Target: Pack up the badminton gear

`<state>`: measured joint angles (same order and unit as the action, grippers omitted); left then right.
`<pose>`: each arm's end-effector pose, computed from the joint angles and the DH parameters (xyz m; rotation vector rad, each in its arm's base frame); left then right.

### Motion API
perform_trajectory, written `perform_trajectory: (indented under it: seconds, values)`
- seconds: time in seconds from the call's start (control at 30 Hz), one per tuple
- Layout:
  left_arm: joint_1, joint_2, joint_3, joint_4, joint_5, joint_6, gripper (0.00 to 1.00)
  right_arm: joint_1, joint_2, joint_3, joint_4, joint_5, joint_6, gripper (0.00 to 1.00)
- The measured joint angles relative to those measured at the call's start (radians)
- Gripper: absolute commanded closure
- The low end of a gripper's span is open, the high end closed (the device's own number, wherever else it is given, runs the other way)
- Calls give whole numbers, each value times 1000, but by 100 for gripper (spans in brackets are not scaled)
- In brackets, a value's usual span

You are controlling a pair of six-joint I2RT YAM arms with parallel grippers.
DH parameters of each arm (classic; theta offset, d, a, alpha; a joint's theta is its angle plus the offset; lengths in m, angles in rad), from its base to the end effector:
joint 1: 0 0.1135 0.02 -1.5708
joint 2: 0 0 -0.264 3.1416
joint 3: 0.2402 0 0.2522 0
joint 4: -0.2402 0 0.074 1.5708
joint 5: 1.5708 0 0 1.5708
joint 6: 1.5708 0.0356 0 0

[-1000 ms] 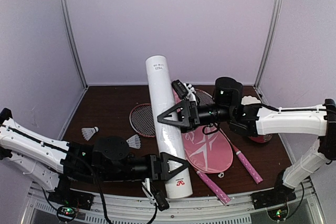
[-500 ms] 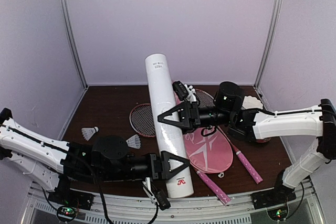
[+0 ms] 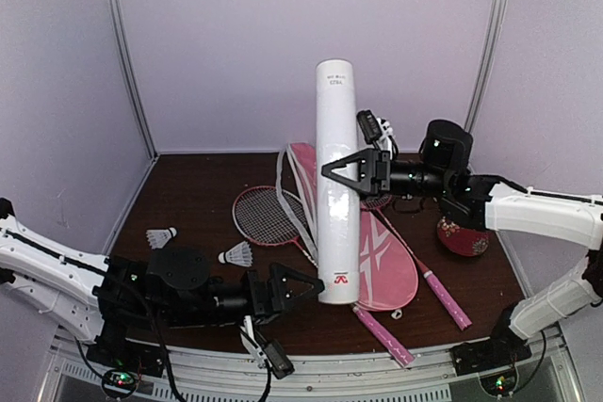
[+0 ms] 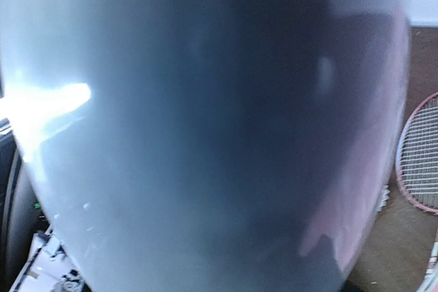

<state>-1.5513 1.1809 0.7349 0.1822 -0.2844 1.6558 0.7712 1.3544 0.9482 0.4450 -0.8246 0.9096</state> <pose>0.0153 -0.2707 0.2779 1.8312 0.1402 0.3340 0.2042 0.2349 0.3335 -0.6705 1.7948 1.8596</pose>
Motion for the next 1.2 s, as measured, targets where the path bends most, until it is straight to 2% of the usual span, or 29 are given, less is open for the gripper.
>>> perform_trajectory:
  seconds: [0.17, 0.27, 0.43, 0.63, 0.73, 0.87, 0.97, 1.03, 1.2]
  values:
    - [23, -58, 42, -130, -10, -338, 6, -36, -96, 89, -307, 132, -292, 39]
    - [102, -114, 107, -209, 24, -603, 8, -36, -175, 108, -462, 225, -469, 40]
    - [379, -249, 174, -239, 167, -1116, 11, -35, -299, 88, -622, 350, -661, 39]
    - [642, -215, 277, -285, 426, -1569, 11, 13, -345, 68, -795, 525, -842, 39]
    - [730, -189, 285, -292, 568, -1712, 12, 50, -351, 44, -869, 622, -919, 39]
    - [764, -156, 301, -282, 718, -1845, 16, 100, -364, 4, -928, 729, -994, 40]
    - [766, -125, 310, -232, 808, -1906, 9, 147, -361, -19, -951, 796, -1041, 39]
    - [763, -116, 309, -202, 846, -1920, 3, 177, -354, -26, -966, 834, -1069, 39]
    - [748, -98, 300, -90, 877, -1971, 2, 246, -340, -26, -966, 902, -1114, 39]
